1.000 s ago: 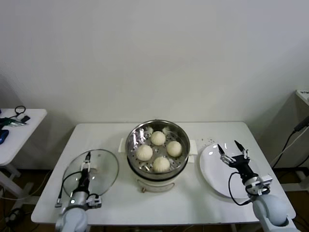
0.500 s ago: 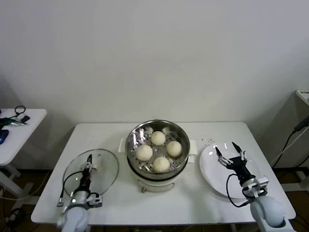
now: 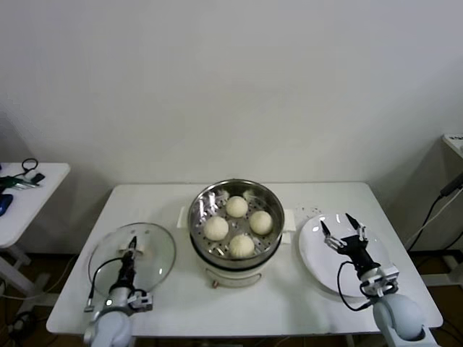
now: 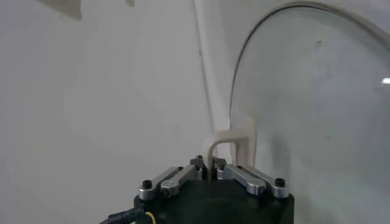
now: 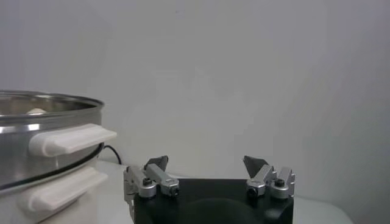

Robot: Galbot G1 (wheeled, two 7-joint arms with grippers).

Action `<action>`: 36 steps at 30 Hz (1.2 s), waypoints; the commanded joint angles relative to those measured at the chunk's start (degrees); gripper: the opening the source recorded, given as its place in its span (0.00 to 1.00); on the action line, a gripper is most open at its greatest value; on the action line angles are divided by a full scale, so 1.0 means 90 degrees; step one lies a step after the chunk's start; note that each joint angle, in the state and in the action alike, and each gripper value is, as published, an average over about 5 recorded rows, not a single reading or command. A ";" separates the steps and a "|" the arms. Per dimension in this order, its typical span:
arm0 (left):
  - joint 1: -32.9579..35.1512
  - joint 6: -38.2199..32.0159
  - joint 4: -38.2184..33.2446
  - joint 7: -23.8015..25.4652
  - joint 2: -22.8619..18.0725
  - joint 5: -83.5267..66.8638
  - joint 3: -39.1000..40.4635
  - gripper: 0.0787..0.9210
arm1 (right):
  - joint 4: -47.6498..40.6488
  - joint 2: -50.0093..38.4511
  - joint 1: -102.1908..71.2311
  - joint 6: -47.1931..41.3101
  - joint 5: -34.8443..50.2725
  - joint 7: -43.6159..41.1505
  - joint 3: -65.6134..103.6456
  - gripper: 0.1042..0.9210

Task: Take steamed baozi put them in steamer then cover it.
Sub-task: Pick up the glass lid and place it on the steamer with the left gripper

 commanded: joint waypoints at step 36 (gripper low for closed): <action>-0.0217 0.3513 -0.4749 0.1959 0.1858 -0.0307 0.2644 0.09 | -0.0807 -0.0339 0.0796 0.0039 -0.0307 0.0005 -0.0495 0.88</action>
